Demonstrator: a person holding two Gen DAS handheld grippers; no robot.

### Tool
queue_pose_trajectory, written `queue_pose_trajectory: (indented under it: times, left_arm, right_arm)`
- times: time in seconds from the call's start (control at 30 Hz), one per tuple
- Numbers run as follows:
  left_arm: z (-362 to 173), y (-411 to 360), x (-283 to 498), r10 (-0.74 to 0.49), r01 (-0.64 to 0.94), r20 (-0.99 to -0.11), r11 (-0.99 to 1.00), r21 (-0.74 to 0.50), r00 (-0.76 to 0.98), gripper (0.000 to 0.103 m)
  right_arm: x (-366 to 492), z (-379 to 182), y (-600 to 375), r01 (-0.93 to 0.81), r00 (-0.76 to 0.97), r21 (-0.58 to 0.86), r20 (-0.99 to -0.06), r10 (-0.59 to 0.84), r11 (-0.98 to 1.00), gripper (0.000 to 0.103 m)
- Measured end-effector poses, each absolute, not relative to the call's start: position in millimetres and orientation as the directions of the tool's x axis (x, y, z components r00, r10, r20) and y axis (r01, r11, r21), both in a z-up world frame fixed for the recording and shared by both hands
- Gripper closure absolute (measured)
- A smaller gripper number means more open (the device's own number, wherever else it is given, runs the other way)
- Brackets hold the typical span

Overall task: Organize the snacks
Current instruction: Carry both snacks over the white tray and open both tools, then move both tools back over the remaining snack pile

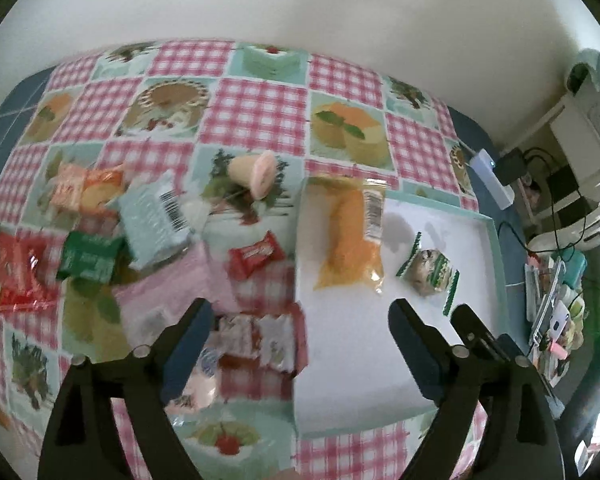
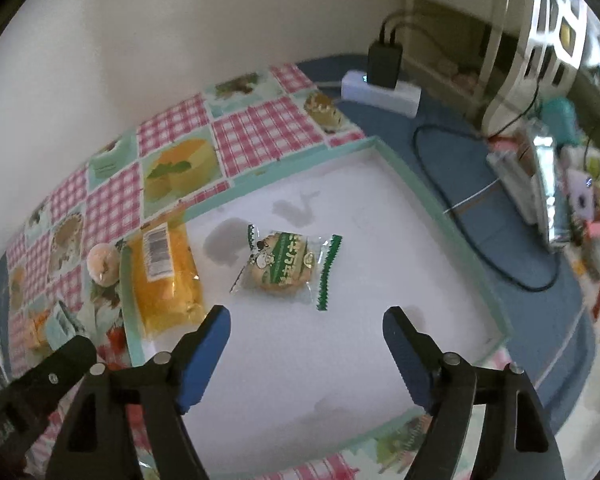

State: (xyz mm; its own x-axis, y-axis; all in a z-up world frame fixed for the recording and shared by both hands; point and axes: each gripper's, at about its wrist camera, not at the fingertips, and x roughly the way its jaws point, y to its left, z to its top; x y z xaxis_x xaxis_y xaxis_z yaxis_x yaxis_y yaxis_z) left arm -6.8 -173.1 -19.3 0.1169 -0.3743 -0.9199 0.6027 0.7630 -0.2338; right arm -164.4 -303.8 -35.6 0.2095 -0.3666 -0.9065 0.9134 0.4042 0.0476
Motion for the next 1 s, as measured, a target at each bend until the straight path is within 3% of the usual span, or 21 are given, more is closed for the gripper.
queue_pose_trajectory:
  times: [0.2,0.27,0.3,0.5,1.0]
  left_arm:
    - [-14,-136,-3,-0.349,0.556,-0.911,0.812,-0.178,0.219,0.006]
    - [-11,-122,-1,-0.346,0.532,-0.903,0.830,-0.168,0.254,0.006]
    - [-10,-116,0,-0.347,0.524,-0.899,0.835,-0.165,0.268,0.006]
    - [-5,-82,7,-0.314,0.474,-0.885,0.872,-0.126,0.343,0.006]
    - [-9,-35,27,-0.356,0.356,-0.878,0.904,-0.236,0.320,0.006]
  right_arm:
    - [-160,-28,-272,0.875,0.213,-0.004,-0.895,-0.392,0.485,0.019]
    - [-157,-25,-262,0.860,0.228,-0.011,-0.886,-0.404,0.510,0.002]
    - [-155,-22,-256,0.852,0.241,-0.012,-0.879,-0.411,0.524,0.000]
    - [-148,-8,-228,0.816,0.288,-0.023,-0.850,-0.441,0.577,0.000]
    - [-140,-4,-199,0.788,0.378,0.087,-0.850,-0.367,0.610,0.000]
